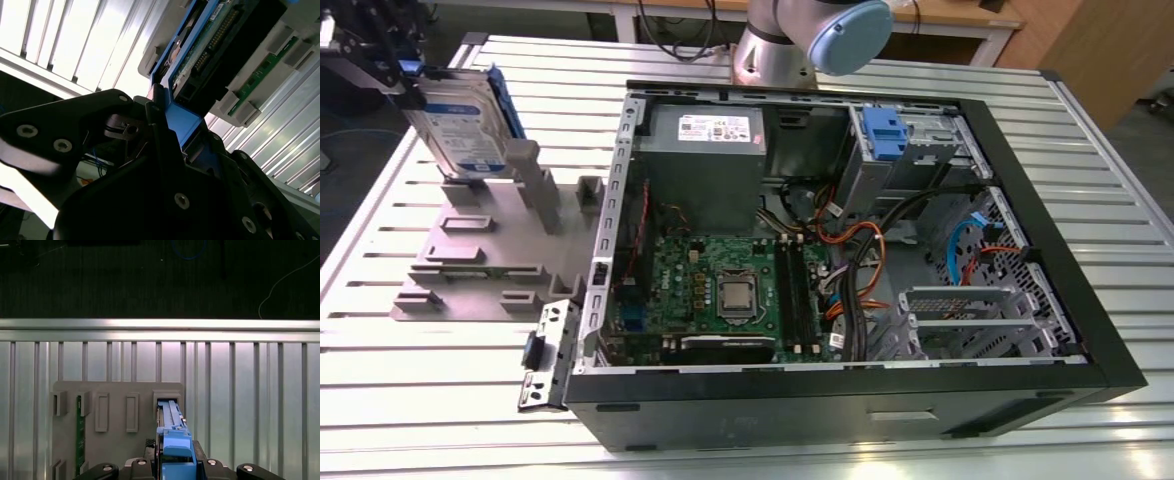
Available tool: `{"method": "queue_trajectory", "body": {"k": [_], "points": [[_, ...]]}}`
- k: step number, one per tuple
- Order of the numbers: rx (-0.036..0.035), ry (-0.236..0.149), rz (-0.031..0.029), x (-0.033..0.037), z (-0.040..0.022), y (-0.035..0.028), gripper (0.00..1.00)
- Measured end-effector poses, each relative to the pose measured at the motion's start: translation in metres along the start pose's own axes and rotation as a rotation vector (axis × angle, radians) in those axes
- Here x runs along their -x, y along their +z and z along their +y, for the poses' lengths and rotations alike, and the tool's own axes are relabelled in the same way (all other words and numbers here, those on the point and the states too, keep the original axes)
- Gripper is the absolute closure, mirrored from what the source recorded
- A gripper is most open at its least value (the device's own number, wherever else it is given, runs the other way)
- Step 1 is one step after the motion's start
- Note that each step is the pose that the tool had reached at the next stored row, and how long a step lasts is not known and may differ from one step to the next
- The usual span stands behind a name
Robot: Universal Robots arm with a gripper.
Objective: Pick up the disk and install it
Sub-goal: 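Pick up the disk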
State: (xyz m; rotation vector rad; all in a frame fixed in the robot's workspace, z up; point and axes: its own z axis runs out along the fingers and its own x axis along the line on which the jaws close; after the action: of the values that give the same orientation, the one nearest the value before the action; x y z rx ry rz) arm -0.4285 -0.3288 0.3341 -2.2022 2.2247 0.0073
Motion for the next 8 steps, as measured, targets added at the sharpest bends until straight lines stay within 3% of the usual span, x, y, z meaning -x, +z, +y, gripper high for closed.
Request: {"method": "queue_trajectory", "body": {"k": [8], "points": [[0.0000, 0.000, -0.0002, 0.0000, 0.0000, -0.0014, 0.64]]}}
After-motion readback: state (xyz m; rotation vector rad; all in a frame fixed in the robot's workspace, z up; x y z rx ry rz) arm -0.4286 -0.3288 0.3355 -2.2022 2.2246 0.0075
